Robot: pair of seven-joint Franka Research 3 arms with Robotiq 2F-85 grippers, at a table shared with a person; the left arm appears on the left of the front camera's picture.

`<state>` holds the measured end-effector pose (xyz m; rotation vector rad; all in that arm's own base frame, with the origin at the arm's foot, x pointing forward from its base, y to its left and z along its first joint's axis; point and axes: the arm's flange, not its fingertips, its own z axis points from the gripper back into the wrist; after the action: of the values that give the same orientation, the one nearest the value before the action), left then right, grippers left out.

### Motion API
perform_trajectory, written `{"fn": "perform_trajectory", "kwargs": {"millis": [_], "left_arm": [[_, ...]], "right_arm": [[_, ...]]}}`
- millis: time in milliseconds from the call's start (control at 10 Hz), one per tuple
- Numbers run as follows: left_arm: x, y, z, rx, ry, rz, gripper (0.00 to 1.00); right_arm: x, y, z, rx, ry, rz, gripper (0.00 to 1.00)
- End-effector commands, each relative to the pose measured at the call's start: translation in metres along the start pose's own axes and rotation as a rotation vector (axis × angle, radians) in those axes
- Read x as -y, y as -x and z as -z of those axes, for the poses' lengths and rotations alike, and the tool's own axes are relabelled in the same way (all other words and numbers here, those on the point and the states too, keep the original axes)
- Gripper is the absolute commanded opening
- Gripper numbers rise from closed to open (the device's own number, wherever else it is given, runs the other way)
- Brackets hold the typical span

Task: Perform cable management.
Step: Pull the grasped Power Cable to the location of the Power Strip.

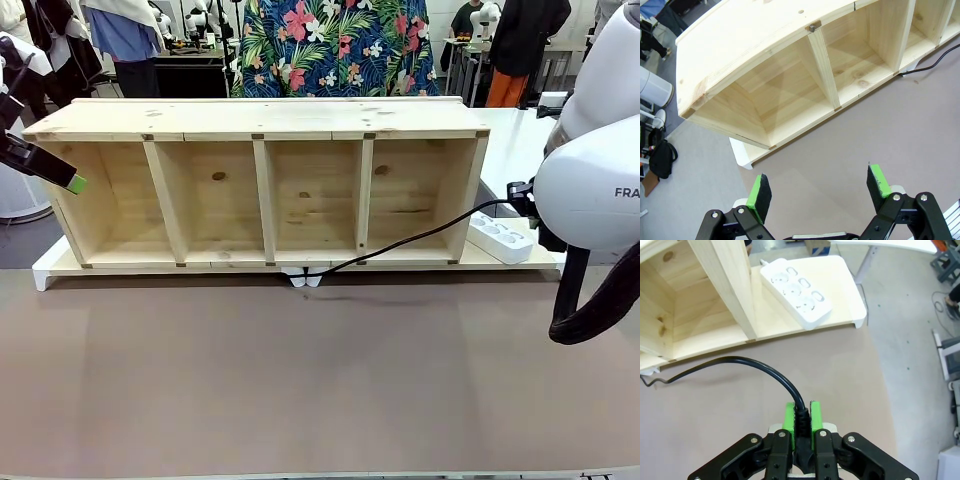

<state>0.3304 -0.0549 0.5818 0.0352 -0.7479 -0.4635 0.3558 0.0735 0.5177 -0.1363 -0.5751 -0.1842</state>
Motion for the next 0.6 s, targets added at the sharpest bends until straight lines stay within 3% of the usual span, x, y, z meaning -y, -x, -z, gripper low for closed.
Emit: {"fn": "perform_trajectory", "kwargs": {"millis": [0,500], "left_arm": [[0.0,0.0,0.0,0.005,-0.002,-0.001,1.0],[0.0,0.0,0.0,0.005,-0.002,-0.001,1.0]], "right_arm": [[0.013,-0.016,0.001,0.029,0.025,-0.049,0.15],[0.018,-0.047,-0.011,0.085,0.096,-0.086,0.15]]}}
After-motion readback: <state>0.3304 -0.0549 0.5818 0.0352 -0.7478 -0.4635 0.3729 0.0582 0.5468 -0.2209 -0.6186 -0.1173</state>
